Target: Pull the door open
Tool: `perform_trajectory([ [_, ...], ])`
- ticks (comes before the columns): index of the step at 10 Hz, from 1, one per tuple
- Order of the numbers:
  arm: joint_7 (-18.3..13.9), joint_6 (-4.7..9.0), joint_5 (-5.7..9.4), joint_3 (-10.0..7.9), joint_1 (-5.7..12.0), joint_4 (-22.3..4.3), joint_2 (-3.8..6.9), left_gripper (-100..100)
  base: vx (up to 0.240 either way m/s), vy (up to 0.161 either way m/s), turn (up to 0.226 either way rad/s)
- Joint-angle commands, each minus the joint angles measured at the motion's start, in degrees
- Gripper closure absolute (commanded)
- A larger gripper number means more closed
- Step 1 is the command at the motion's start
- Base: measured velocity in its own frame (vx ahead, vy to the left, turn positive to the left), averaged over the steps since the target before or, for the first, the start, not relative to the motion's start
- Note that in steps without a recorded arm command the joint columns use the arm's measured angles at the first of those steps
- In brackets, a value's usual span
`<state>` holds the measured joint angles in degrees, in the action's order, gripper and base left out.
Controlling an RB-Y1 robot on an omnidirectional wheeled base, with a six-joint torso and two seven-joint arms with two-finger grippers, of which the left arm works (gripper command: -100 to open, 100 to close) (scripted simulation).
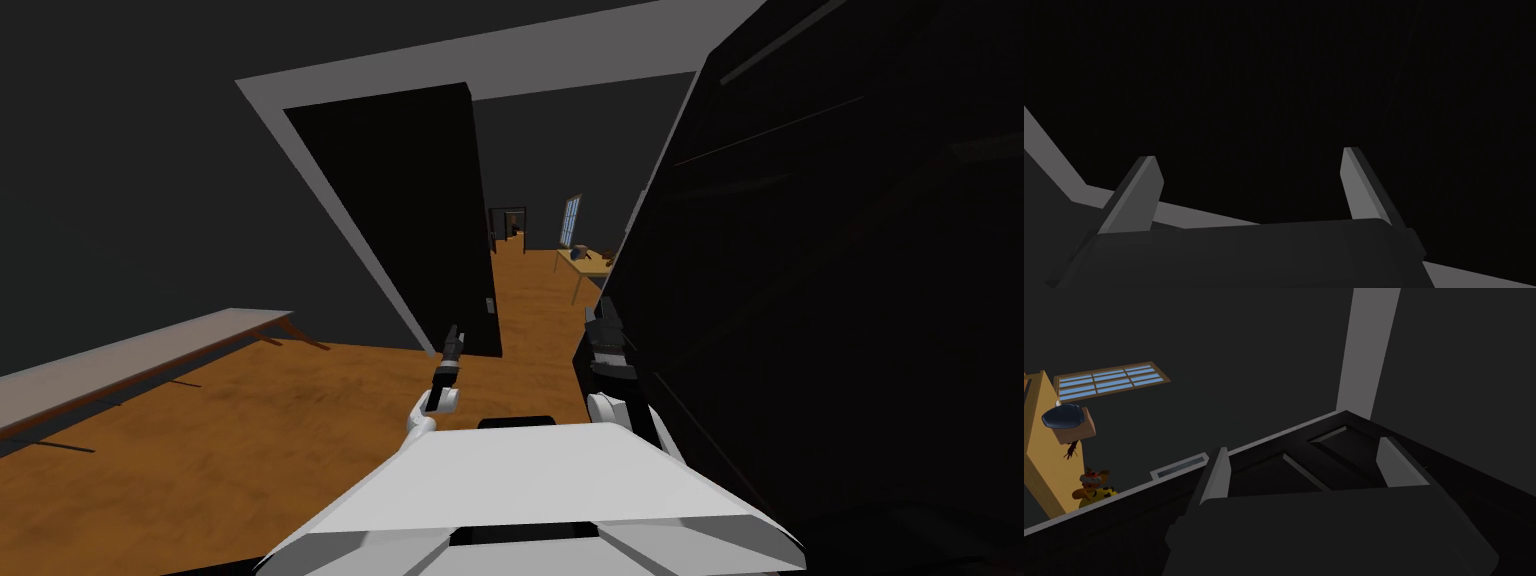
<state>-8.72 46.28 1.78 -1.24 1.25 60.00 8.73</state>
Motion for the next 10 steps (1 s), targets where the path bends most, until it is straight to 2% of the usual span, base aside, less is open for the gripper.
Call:
perform_trajectory([
  [1,-0.2,0.22,-0.28,0.18,0.94,-2.8,0.07,-100,0.101,-0.039,-0.047],
  [2,-0.2,0.22,-0.28,0.18,0.94,-2.8,0.07,-100,0.064,-0.013,-0.009],
  [4,-0.5,0.77,-0.55,0.32,2.34,-6.2,0.36,-100,0.072,-0.016,-0.039],
  [5,-0.5,0.77,-0.55,0.32,2.34,-6.7,0.36,-100,0.062,-0.006,-0.017],
  [9,-1.1,1.76,-1.05,0.57,4.88,-13.8,0.85,-100,0.089,-0.007,-0.038],
  [10,-1.4,2.21,-1.28,0.69,6.02,-16.9,1.06,-100,0.139,-0.020,-0.072],
])
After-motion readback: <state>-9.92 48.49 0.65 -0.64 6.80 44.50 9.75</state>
